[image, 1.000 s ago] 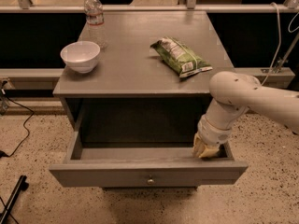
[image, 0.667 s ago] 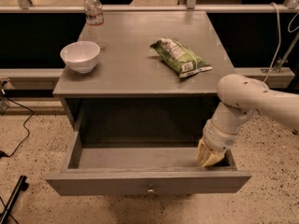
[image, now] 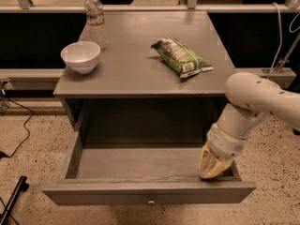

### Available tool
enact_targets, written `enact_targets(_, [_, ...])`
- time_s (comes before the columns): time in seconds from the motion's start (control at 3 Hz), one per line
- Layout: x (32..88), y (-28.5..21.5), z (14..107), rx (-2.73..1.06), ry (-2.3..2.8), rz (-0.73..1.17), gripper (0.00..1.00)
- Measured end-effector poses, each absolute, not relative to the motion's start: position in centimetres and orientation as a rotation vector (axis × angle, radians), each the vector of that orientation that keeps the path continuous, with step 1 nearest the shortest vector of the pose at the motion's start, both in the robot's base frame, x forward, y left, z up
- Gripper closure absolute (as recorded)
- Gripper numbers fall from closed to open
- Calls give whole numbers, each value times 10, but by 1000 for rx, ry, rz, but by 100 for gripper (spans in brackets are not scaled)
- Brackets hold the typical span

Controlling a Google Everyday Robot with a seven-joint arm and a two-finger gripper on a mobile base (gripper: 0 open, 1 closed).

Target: Open top drawer

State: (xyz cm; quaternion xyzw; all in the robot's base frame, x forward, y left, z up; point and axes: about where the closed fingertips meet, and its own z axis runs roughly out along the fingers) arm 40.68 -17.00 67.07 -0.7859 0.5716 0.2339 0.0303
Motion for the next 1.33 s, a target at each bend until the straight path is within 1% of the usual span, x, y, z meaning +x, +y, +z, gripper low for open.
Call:
enact_targets(0.33, [397, -170, 687, -2386, 1667, 759, 100])
enact_targets(0.67, [401, -165, 726, -2316, 1480, 643, 100])
enact_targets(1.0, [394, -175, 775, -2244, 1279, 482, 74])
enact_targets(1.33, [395, -173, 773, -2258, 1274, 484, 49])
